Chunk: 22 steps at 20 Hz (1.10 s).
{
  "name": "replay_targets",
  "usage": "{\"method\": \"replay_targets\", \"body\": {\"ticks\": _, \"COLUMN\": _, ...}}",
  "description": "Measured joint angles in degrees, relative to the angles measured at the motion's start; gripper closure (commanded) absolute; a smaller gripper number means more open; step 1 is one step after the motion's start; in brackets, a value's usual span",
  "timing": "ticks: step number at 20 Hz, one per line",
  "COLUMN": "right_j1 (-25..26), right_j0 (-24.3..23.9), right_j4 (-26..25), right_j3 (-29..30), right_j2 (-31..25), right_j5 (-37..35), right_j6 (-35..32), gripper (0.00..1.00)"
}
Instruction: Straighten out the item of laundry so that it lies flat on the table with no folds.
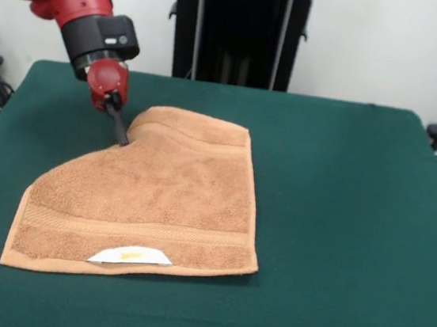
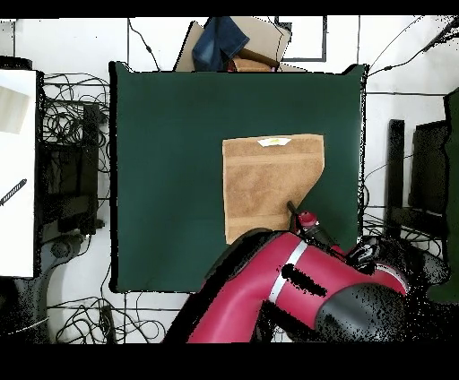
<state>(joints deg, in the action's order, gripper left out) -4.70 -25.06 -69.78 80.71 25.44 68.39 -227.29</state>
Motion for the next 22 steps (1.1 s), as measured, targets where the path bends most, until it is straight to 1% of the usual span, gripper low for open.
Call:
{"method": "replay_targets", "body": {"ticks": 4, "right_j1": -2.5, "right_j0": 0.4, "right_j4": 0.0, "right_j3": 1.2, "right_j2": 0.0, "right_j5": 0.0, "right_j6": 0.0, "gripper": 1.0}}
{"method": "replay_targets", "body": {"ticks": 8, "right_j1": -3.6, "right_j0": 0.1, "right_j4": 0.0, "right_j3": 1.8, "right_j2": -0.4, "right_j5": 0.1, "right_j6": 0.0, "gripper": 1.0}}
{"method": "replay_targets", "body": {"ticks": 17, "right_j1": -3.0, "right_j0": -1.4, "right_j4": 0.0, "right_j3": 1.8, "right_j2": -2.0, "right_j5": 1.6, "right_j6": 0.0, "gripper": 1.0}}
{"method": "replay_targets", "body": {"ticks": 22, "right_j1": -1.5, "right_j0": -3.0, "right_j4": 0.0, "right_j3": 1.8, "right_j2": -4.4, "right_j5": 2.6, "right_j6": 0.0, "gripper": 1.0}}
